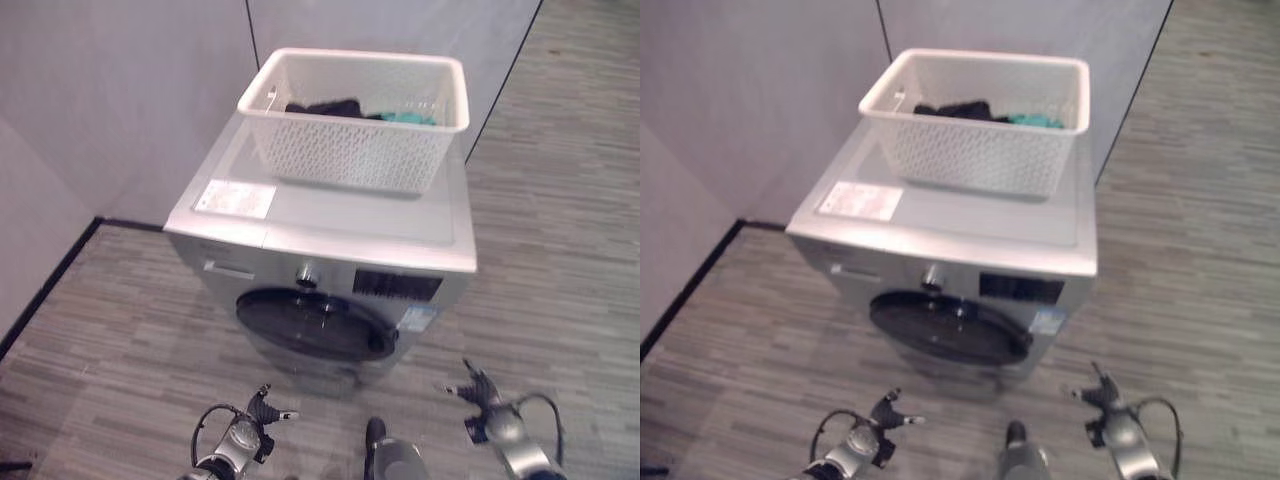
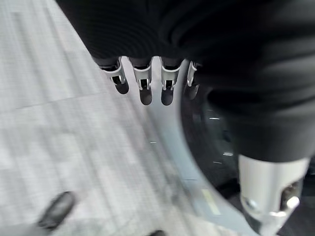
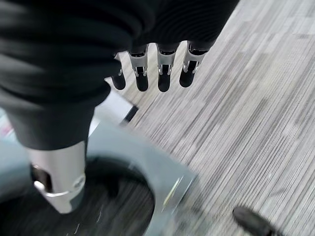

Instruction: Grab the laundry basket,head to the washer,open it,put in the laundry and shut it.

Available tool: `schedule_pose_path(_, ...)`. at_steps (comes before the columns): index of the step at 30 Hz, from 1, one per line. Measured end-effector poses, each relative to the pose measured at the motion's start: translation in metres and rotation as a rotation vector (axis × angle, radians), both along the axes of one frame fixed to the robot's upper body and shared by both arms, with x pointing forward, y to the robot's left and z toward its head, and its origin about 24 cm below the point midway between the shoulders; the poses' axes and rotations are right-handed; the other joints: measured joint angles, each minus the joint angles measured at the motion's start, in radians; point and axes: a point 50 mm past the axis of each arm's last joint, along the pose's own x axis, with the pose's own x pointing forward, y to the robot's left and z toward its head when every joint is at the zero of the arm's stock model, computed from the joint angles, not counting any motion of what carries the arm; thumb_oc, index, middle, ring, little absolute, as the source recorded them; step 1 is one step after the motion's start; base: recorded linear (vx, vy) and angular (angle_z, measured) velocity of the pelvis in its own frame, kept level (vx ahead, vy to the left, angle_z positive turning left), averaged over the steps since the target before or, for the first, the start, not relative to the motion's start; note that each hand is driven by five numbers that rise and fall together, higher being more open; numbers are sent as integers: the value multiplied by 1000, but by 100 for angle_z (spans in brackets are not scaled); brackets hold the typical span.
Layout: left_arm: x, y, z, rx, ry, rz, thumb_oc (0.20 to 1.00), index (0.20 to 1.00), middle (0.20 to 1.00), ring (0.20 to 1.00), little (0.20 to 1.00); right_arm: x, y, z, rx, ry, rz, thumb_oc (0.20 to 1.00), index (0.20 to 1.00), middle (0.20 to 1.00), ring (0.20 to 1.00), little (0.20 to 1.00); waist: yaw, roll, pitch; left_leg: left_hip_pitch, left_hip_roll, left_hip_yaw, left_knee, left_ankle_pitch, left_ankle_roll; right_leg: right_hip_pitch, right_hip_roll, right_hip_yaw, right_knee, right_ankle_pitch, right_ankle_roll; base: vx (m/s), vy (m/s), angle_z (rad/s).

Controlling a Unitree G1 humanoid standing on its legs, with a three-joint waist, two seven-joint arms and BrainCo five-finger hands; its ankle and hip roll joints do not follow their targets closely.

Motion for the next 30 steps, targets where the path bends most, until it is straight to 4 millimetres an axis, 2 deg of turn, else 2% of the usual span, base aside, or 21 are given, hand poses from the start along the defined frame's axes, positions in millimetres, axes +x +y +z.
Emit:
schedule_pose_path(1, -6, 6, -2, 20, 14, -6, 1000, 1000, 1000, 1000, 1000, 2, 6, 1, 9, -11, 17, 1000, 1000, 1000, 1000, 1000, 9, -2, 0, -3, -10, 8, 2, 16, 19, 3, -19, 4, -24, 32, 27, -201, 92, -16)
schedule_pose_path(2, -11, 12, -3, 39, 27, -12, 1000, 1000, 1000, 1000, 1000, 4, 11, 3, 12, -26, 37, 1000, 1000, 1000, 1000, 1000, 13, 0, 6, 0, -14, 17, 0, 18, 26, -4, -29, 24, -23, 39, 47, -77, 18, -13)
schedule_pose_path(4, -19, 22, -5, 66, 50, -5, 1000, 1000, 1000, 1000, 1000, 5, 18, 2, 28, -32, 55, 1000, 1000, 1000, 1000, 1000, 29, 12, 9, -1, -13, 22, -9, 26, 36, -20, -36, 59, -32, 50, 64, -212, 42, -10)
schedule_pose_path(5, -23, 24, -6, 67, 57, 9, 1000, 1000, 1000, 1000, 1000, 7, 19, 3, 31, -39, 58, 1000, 1000, 1000, 1000, 1000, 41, 16, 14, -7, -13, 21, -10, 35, 46, -25, -29, 98, 25, 35, 68, -209, -15, 8)
schedule_pose_path(6, -21, 24, -5, 65, 49, 11, 1000, 1000, 1000, 1000, 1000, 6, 18, 4, 29, -42, 58, 1000, 1000, 1000, 1000, 1000, 47, 21, 19, -2, -4, 17, -11, 38, 43, -51, -13, 176, 121, 18, 69, -104, -80, 30)
schedule_pose_path(7, -21, 24, -5, 56, 41, 23, 1000, 1000, 1000, 1000, 1000, 6, 19, 4, 30, -44, 61, 1000, 1000, 1000, 1000, 1000, 56, 29, 15, -12, 10, -6, -11, 43, 34, -27, 7, 194, 180, -26, 74, -99, -112, 27)
schedule_pose_path(8, -23, 24, -5, 57, 45, 24, 1000, 1000, 1000, 1000, 1000, 6, 20, 5, 32, -53, 65, 1000, 1000, 1000, 1000, 1000, 65, 23, 11, -15, 17, -7, -13, 40, 39, -9, 11, 189, 173, -36, 68, -63, -119, 27)
schedule_pose_path(10, -27, 25, -7, 56, 56, 37, 1000, 1000, 1000, 1000, 1000, 12, 23, 11, 28, -82, 88, 1000, 1000, 1000, 1000, 1000, 103, 17, 7, -19, 31, 0, -22, 56, 17, 44, 0, 131, 109, -58, 67, -22, -108, -7)
schedule_pose_path(11, -29, 30, -7, 66, 59, 38, 1000, 1000, 1000, 1000, 1000, 19, 29, 17, 36, -118, 108, 1000, 1000, 1000, 1000, 1000, 134, -3, -1, -27, 38, -4, -28, 62, -4, 107, -9, 106, 1, -41, 68, 16, -143, -19)
schedule_pose_path(12, -31, 29, -8, 62, 65, 49, 1000, 1000, 1000, 1000, 1000, 23, 30, 19, 33, -130, 121, 1000, 1000, 1000, 1000, 1000, 139, 5, -1, -27, 53, -3, -30, 64, -19, 130, 14, 108, -53, -27, 67, 16, -144, -23)
schedule_pose_path(13, -37, 29, -9, 48, 73, 76, 1000, 1000, 1000, 1000, 1000, 28, 33, 25, 33, -161, 144, 1000, 1000, 1000, 1000, 1000, 143, 18, -13, -30, 80, -5, -36, 69, -18, 166, 55, 108, -132, 16, 44, 22, -119, -22)
schedule_pose_path(15, -43, 27, -11, 37, 80, 87, 1000, 1000, 1000, 1000, 1000, 33, 35, 31, 23, -184, 176, 1000, 1000, 1000, 1000, 1000, 146, 25, -18, -19, 119, -8, -39, 83, -39, 210, 99, 105, -209, 54, 17, 29, -111, -22)
schedule_pose_path(18, -39, 25, -9, 27, 57, 80, 1000, 1000, 1000, 1000, 1000, 32, 29, 33, -23, -170, 207, 1000, 1000, 1000, 1000, 1000, 143, 23, -41, -21, 141, -30, -41, 95, -58, 214, 129, 101, -223, 57, 3, 25, -73, -5)
schedule_pose_path(21, -36, 24, -8, 21, 49, 77, 1000, 1000, 1000, 1000, 1000, 32, 31, 33, -33, -168, 234, 1000, 1000, 1000, 1000, 1000, 138, 16, -48, -26, 153, -38, -43, 95, -66, 216, 139, 83, -231, 53, -1, 1, -46, 14)
schedule_pose_path(24, -32, 19, -8, -11, 43, 105, 1000, 1000, 1000, 1000, 1000, 30, 45, 26, 38, -161, 224, 1000, 1000, 1000, 1000, 1000, 143, 6, -57, -43, 157, -66, -42, 93, -79, 212, 142, 70, -232, 51, -4, -2, -30, 20)
schedule_pose_path(27, -33, 11, -9, -27, 46, 91, 1000, 1000, 1000, 1000, 1000, 25, 60, 18, 79, -130, 266, 1000, 1000, 1000, 1000, 1000, 149, 17, -69, -56, 153, -86, -43, 87, -88, 210, 132, 56, -232, 49, 1, -2, -24, 15)
schedule_pose_path(30, -33, 7, -8, -41, 41, 85, 1000, 1000, 1000, 1000, 1000, 19, 64, 7, 118, -85, 231, 1000, 1000, 1000, 1000, 1000, 158, 27, -75, -65, 145, -91, -43, 86, -87, 209, 124, 55, -232, 49, 3, 0, -23, 7)
